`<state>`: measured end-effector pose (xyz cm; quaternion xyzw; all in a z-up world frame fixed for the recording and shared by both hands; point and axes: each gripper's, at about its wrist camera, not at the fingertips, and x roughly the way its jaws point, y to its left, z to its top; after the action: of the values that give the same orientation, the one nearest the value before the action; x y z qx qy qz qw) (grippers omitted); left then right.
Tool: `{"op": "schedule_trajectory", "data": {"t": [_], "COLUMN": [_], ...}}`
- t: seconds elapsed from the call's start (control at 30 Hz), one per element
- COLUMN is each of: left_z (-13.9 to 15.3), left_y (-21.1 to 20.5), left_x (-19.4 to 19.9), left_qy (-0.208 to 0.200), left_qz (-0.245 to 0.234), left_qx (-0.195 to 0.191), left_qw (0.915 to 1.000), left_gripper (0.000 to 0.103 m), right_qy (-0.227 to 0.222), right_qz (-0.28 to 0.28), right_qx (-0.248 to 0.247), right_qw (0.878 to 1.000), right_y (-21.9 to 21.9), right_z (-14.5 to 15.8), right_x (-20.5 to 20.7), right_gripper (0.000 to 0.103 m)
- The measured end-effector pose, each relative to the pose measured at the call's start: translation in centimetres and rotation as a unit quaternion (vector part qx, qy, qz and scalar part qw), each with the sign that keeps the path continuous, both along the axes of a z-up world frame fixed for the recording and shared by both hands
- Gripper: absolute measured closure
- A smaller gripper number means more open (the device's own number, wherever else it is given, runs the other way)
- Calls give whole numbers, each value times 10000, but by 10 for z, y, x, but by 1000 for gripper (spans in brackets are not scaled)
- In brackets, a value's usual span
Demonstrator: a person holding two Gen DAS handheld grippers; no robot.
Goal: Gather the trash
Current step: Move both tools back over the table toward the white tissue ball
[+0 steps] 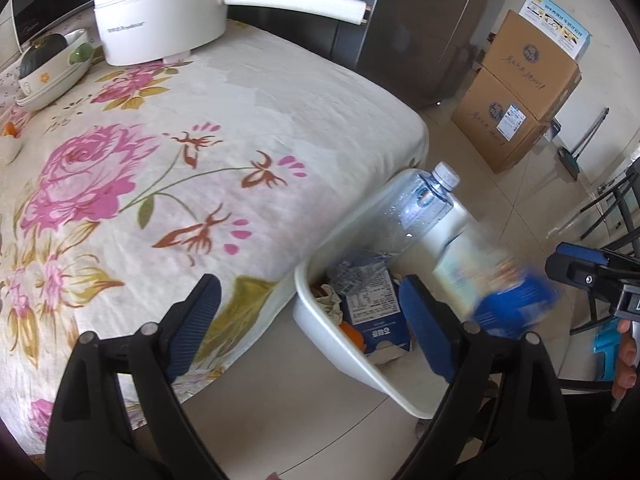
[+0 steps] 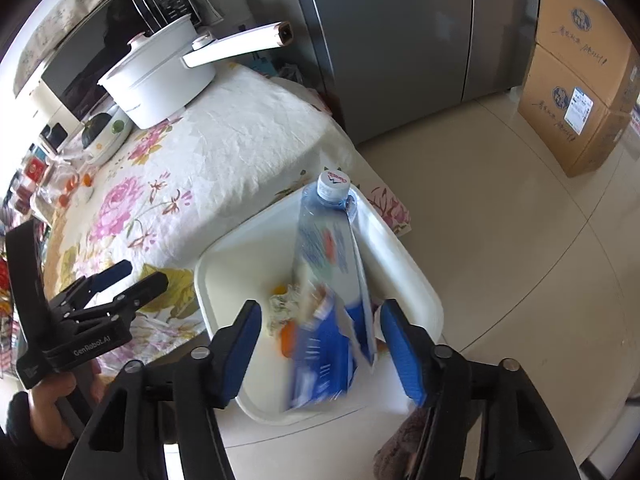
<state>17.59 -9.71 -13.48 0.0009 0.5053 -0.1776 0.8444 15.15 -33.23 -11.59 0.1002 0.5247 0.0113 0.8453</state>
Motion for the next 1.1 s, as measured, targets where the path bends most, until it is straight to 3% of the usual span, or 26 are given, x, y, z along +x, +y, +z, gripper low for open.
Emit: {"op": "schedule_trajectory", "data": {"t": [0.57, 0.83, 1.1], "left_z": [14, 24, 34], "left_y": [44, 87, 156], "left_x": [3, 1, -5], "left_qy": [-58, -146, -254], "left_qz": [417, 755, 1285], "left_qx": [12, 65, 111], "left_qw": [9991, 9970, 9913], "left_gripper": [8, 4, 3], "right_qy": [-138, -217, -263], "right_qz": [117, 377, 552], "right_qx": [20, -31, 64], "right_qw": [9998, 9990, 9981], "right_y": [35, 72, 117], "right_z": [12, 14, 13], "right_x": [16, 27, 41], "right_gripper": [26, 21, 20]}}
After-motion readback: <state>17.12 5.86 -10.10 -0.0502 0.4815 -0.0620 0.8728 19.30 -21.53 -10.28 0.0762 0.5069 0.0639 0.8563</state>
